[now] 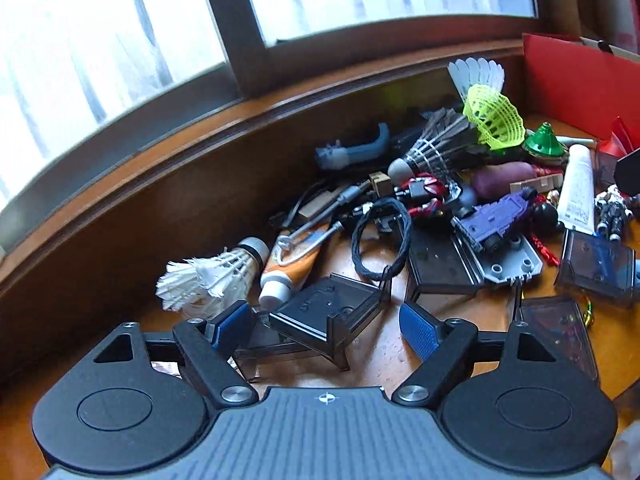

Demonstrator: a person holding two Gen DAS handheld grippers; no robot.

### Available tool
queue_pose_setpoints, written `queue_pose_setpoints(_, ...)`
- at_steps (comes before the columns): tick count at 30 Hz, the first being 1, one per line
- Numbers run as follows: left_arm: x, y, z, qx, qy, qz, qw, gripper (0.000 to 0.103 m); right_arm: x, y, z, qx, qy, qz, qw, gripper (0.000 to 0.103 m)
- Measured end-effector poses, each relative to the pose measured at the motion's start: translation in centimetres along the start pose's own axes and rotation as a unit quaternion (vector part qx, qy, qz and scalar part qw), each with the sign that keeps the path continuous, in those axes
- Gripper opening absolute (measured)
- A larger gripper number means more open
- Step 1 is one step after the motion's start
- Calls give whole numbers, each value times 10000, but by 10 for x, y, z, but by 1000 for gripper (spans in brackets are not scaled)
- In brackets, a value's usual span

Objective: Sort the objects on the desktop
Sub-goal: 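Move left tool to dark clear plastic stand while right tool holds red cone stand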

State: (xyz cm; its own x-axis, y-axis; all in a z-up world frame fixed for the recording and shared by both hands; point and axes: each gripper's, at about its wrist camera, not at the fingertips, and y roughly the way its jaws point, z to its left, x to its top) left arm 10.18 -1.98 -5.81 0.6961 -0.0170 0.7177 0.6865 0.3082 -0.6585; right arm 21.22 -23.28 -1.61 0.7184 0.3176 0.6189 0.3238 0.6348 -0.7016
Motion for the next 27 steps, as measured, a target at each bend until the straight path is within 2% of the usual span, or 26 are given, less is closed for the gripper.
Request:
queue_pose_setpoints(3,-1,1,8,-218,-202,-14,9996,62,1,5,1,-30,7,42,10000,48)
queue_pose_setpoints(7,-3,-3,6,-224,-205,-73,9995,54,3,8,1,-89,27,61,9999,48)
queue_pose_setpoints(21,2,-44,-8,-233,-726,-384,9963,51,-1,-2,4,-77,-13,-63,9999,48)
queue_pose_setpoints(24,5,-52,-11,-260,-848,-441,9951,20,-2,-9,2,-82,-24,-151,9998,48)
queue_pose_setpoints(27,9,-58,-9,-336,-1063,-423,9929,20,-4,-16,0,-76,-4,-218,9997,48)
